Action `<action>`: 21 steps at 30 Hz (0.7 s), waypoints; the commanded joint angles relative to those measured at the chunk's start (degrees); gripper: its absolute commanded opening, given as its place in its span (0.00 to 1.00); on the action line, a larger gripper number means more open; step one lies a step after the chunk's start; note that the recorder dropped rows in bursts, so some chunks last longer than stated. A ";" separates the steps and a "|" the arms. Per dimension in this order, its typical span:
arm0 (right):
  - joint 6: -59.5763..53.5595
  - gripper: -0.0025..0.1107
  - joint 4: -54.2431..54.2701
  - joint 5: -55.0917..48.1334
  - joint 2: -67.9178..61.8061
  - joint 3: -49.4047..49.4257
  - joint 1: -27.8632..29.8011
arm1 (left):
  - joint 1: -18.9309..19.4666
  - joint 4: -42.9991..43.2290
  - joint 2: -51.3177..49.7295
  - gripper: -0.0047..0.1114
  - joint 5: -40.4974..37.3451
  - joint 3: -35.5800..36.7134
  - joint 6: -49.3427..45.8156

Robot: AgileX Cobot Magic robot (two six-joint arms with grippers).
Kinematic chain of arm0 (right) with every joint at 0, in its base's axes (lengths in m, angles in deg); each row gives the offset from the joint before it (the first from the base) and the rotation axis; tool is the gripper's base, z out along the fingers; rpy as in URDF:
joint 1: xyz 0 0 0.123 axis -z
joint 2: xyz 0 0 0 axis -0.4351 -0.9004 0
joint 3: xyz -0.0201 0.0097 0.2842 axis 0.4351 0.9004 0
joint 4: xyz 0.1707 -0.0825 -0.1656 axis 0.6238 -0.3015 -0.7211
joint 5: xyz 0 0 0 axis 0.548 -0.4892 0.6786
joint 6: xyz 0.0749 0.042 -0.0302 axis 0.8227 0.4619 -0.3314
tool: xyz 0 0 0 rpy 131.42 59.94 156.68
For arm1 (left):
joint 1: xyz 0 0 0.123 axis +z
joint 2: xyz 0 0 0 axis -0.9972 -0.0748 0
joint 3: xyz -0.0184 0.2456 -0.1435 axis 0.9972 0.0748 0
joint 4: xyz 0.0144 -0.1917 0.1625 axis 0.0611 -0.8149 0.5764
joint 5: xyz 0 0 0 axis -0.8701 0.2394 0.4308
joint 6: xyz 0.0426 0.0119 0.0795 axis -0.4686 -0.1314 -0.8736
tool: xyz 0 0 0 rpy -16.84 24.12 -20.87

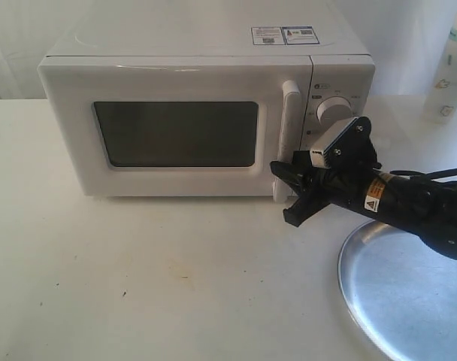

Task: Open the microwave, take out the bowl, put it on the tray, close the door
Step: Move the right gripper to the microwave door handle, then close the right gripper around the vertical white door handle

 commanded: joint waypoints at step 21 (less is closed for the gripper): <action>-4.04 0.02 -18.22 9.51 -0.16 -0.29 -0.25 | -0.27 -0.67 0.12 0.04 -0.13 -0.16 0.00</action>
